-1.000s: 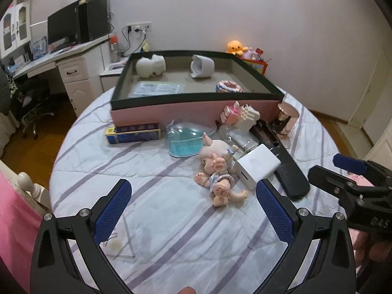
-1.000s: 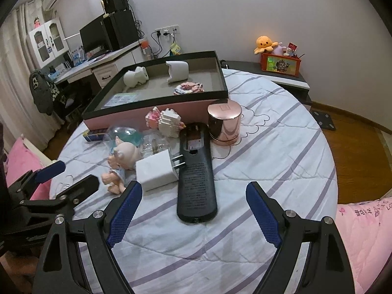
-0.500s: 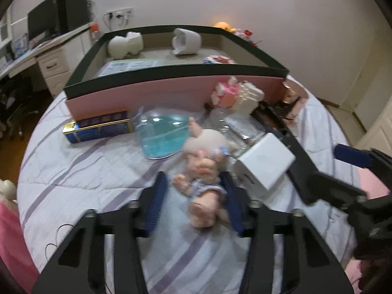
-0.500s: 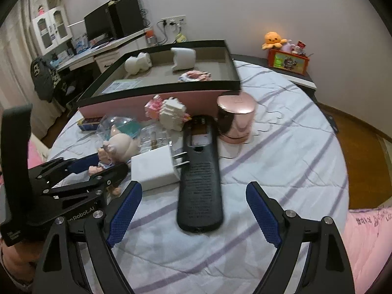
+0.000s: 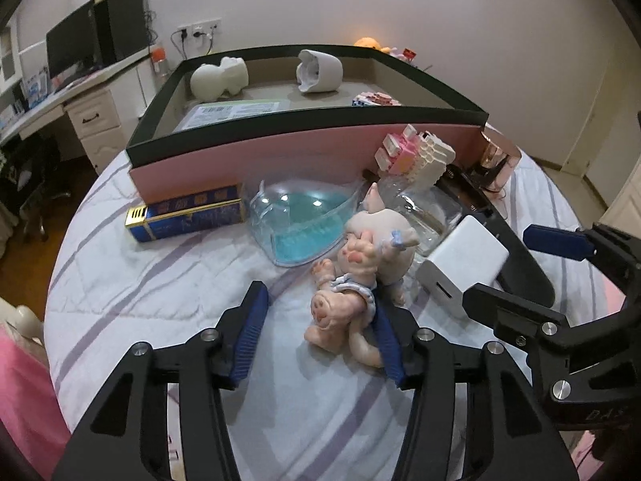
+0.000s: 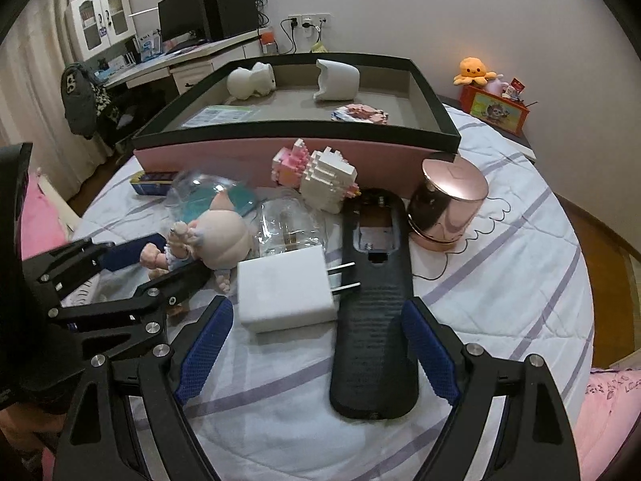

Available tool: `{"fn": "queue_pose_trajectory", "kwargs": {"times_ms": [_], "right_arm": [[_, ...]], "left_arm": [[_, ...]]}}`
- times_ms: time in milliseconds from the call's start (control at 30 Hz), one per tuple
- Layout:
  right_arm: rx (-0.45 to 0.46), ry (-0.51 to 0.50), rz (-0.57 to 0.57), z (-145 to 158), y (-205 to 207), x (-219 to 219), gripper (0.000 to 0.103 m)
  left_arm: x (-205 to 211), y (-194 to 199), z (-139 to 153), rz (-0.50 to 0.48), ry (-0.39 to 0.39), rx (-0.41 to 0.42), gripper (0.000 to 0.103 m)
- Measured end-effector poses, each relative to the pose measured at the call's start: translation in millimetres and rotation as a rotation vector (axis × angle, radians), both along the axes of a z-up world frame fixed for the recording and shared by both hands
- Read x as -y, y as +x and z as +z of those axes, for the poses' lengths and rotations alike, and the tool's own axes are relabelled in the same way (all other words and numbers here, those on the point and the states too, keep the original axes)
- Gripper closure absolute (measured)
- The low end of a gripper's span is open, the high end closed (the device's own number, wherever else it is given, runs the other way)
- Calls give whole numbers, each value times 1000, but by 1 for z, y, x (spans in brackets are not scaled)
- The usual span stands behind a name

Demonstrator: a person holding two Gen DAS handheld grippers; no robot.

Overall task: Organize rigid objects
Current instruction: 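Grasp the doll with the left tool while the right tool grasps the white charger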

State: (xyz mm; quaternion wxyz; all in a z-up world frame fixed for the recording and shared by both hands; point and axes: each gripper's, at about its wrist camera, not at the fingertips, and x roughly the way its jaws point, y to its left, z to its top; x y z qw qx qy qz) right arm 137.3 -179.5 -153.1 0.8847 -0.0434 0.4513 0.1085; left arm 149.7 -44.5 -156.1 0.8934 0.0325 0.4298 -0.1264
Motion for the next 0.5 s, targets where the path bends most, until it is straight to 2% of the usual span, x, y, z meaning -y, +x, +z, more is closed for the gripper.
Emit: {"fn": "queue_pose_trajectory", "kwargs": {"times_ms": [100, 167, 400, 467, 500], "right_arm": [[-6, 2, 2, -1, 0, 1, 15], [-7, -3, 3, -1, 0, 1, 15], [-10, -6, -3, -2, 0, 0, 15], [-9, -13, 0, -2, 1, -2, 15], [-9, -15, 3, -2, 1, -3, 15]], "left_arm": [[2, 1, 0, -24, 15, 1, 53], [0, 0, 2, -50, -10, -6, 65], [2, 2, 0, -62, -12, -1, 63], [-1, 2, 1, -74, -51, -13, 73], [-2, 2, 2, -68, -59, -16, 73]]}}
